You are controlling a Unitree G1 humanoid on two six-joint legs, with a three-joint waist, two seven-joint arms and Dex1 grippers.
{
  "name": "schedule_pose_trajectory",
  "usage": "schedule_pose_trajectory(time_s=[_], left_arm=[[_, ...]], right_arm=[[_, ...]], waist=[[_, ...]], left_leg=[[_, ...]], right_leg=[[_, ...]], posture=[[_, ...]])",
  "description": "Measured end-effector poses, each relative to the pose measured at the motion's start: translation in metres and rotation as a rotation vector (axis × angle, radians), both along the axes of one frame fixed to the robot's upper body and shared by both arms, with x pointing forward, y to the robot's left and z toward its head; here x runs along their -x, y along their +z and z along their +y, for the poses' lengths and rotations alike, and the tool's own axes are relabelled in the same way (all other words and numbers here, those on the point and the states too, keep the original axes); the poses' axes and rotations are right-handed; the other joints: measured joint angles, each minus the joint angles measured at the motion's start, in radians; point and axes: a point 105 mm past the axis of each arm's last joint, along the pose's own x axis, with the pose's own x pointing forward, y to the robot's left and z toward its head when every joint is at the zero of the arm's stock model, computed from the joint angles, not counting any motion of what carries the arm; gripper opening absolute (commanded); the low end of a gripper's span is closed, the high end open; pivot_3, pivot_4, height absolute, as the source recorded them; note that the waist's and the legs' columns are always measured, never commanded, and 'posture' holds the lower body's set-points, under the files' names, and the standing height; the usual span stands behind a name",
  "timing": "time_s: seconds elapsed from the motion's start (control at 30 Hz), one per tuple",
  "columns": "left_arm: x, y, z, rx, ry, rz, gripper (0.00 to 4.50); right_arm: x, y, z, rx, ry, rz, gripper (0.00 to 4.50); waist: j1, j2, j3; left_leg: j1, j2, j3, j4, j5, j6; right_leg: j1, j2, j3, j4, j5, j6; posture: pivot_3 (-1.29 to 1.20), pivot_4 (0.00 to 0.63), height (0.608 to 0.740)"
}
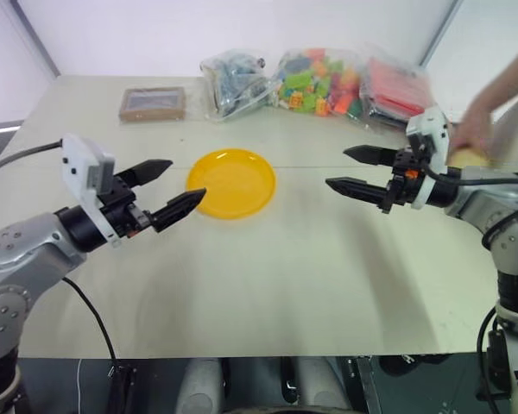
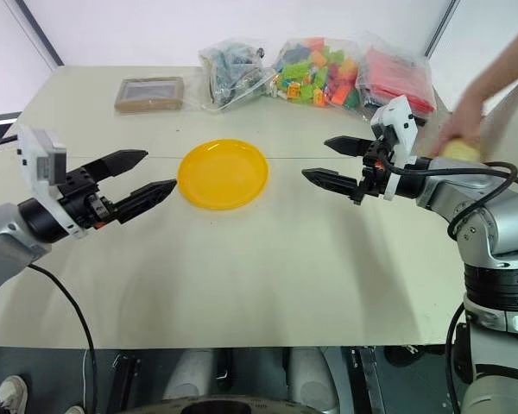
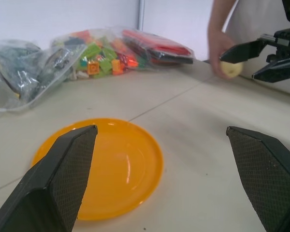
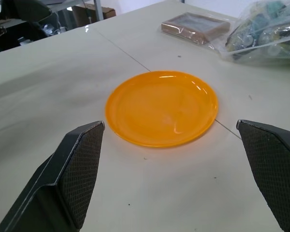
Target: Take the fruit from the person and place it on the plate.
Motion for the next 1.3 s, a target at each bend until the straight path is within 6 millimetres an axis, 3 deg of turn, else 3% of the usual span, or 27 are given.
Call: schedule_pose_trajectory(time_s=[1.3], left_arm=[[-0.0059, 0.0066, 0.0018, 0.002, 0.027, -0.03, 4.5]], right_arm=[[0.0022, -0.0006, 0.0026, 0.004, 0.006, 0.017, 4.47]], waist=[[0.001, 0.0, 0.0]], left_leg=[[0.0, 0.0, 0.0, 0.0, 0.0, 0.0]], right_leg=[[0.0, 0.0, 0.0, 0.0, 0.0, 0.0]], posture=[[0.0, 0.15, 0.731]])
